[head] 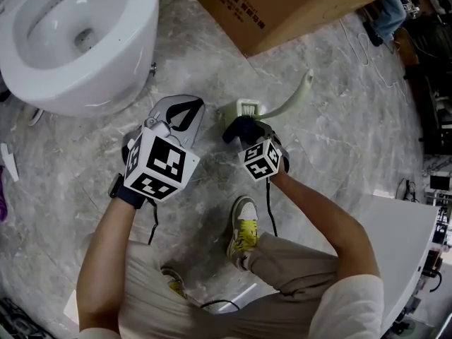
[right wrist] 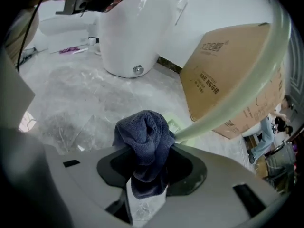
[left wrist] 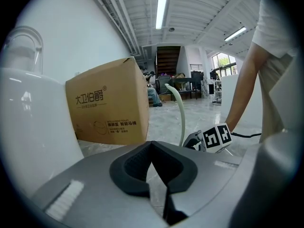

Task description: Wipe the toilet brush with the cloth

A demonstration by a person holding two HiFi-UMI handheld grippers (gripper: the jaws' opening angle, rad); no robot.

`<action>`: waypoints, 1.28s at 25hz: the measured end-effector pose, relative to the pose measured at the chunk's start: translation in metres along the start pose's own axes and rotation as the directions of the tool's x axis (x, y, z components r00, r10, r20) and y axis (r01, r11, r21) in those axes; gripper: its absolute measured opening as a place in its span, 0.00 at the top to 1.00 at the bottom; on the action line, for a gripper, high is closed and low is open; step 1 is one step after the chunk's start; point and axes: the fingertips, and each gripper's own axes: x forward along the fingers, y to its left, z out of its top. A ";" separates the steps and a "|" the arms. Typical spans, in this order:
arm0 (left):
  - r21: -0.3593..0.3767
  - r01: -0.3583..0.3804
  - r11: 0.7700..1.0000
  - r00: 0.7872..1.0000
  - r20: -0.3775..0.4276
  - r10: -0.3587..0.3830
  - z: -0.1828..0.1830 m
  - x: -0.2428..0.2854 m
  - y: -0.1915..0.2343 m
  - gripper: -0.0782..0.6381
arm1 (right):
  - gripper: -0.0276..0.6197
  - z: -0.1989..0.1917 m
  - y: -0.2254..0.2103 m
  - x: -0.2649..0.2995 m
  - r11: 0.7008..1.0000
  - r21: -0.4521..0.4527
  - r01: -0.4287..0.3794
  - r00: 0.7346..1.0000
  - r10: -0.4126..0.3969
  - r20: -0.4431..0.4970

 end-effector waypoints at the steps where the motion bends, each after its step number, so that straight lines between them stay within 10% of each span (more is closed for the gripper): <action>1: 0.000 0.000 1.000 1.000 -0.001 0.000 0.000 0.000 0.000 0.89 | 0.70 0.001 -0.002 0.001 1.000 0.022 -0.004 1.000 0.004 0.000; 22: -0.024 -0.031 0.999 1.000 0.005 0.031 -0.007 0.009 0.014 0.89 | 0.70 -0.033 -0.004 0.016 0.992 0.121 -0.029 0.990 0.045 -0.132; 32: -0.022 0.011 1.000 1.000 0.021 -0.011 0.001 0.016 0.002 0.89 | 0.70 -0.053 -0.038 -0.002 0.982 0.146 0.120 0.979 -0.093 -0.180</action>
